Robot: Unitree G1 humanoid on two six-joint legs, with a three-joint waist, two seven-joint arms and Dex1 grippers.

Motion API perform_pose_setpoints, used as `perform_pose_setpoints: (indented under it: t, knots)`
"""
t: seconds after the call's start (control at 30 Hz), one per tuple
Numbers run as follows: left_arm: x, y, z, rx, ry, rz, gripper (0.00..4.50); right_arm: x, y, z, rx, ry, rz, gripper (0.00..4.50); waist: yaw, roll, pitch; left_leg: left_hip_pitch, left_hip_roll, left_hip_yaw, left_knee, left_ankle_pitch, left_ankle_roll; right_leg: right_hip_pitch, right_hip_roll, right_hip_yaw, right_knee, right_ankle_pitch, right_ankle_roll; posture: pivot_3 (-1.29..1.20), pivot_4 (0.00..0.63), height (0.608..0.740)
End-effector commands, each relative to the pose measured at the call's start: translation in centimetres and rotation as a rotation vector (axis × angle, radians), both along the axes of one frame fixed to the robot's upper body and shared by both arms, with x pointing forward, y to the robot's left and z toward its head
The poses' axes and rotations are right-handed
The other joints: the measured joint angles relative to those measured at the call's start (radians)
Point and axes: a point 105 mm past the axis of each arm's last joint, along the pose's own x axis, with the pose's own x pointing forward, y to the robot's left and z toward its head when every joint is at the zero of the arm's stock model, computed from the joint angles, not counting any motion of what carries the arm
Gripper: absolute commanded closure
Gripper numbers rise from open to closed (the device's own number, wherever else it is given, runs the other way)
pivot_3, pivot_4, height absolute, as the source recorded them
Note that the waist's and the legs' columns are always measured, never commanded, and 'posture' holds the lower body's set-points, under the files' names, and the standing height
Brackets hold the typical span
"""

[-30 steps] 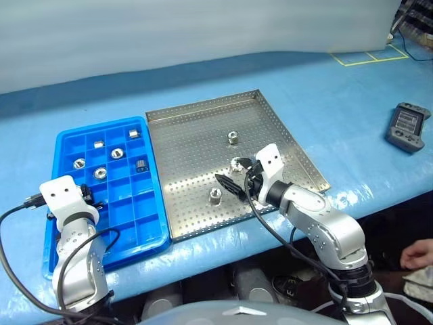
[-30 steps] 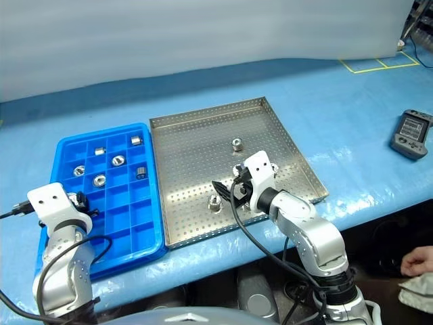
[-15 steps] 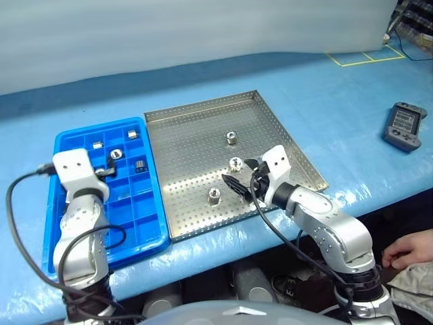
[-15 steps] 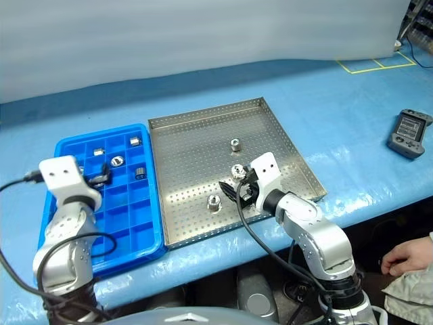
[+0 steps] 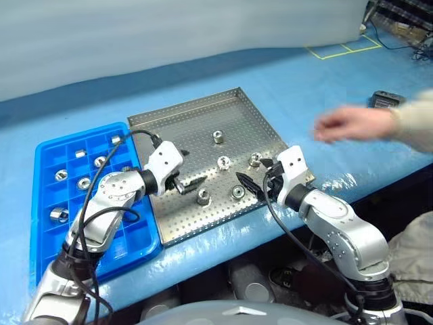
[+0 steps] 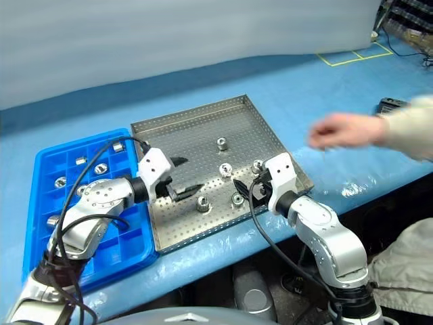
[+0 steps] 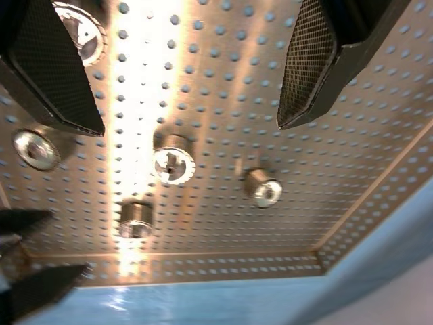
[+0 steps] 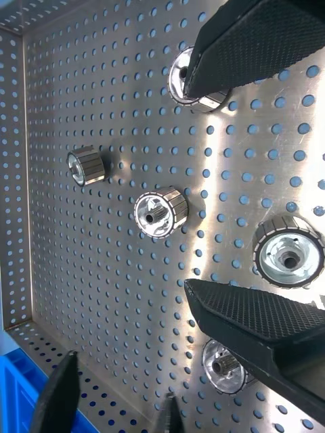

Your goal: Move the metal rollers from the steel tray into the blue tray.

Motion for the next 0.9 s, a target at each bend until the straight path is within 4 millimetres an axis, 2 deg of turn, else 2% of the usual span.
perform_pose_setpoints:
  t: [0.03,0.37,0.47,0.67,0.7,0.9]
  knots:
    - [-0.7,-0.3,-0.6,0.079,0.014,-0.109,0.06,-0.3,-0.2,1.2,0.009,-0.047,-0.014,0.00,-0.011,0.000,0.000,0.000,0.000,0.000,0.000,0.000,0.000,0.000,0.000,0.000,0.000,0.000,0.000,-0.28,0.150,0.740]
    - [-1.4,-1.5,-3.0,0.190,0.056,-0.209,0.06,-0.3,0.1,1.1,0.016,-0.049,-0.012,0.00,-0.035,0.000,0.000,0.000,0.000,0.000,-0.001,0.000,0.000,0.000,0.000,0.001,0.000,0.000,0.001,-0.27,0.150,0.740]
    - [-1.9,-1.1,-4.3,0.263,0.096,-0.231,0.65,-0.3,0.5,1.2,0.020,-0.050,0.000,0.00,-0.034,0.000,0.000,-0.001,0.000,0.000,-0.001,0.000,0.000,-0.001,0.000,0.001,0.000,0.000,0.001,-0.26,0.150,0.740]
    - [-3.0,-0.7,-5.0,0.266,0.153,-0.243,2.64,-0.3,0.7,1.1,0.023,-0.049,0.008,0.00,-0.033,0.000,0.000,-0.001,0.000,0.001,-0.001,0.000,0.000,-0.001,0.000,0.001,0.000,0.000,0.001,-0.25,0.150,0.740]
    - [-3.0,-0.6,-4.9,0.261,0.155,-0.235,2.81,-0.3,0.8,1.1,0.024,-0.047,0.011,0.00,-0.033,0.000,0.000,-0.001,0.000,0.000,-0.001,0.000,0.000,-0.001,0.000,0.001,0.000,0.000,0.001,-0.24,0.150,0.740]
    - [-3.1,-0.3,-5.0,0.254,0.154,-0.201,2.80,-0.1,1.2,1.0,0.031,-0.041,0.029,0.00,-0.029,0.000,0.000,0.000,0.001,0.000,-0.002,0.000,0.000,-0.001,0.000,0.001,0.000,0.000,0.001,-0.22,0.150,0.740]
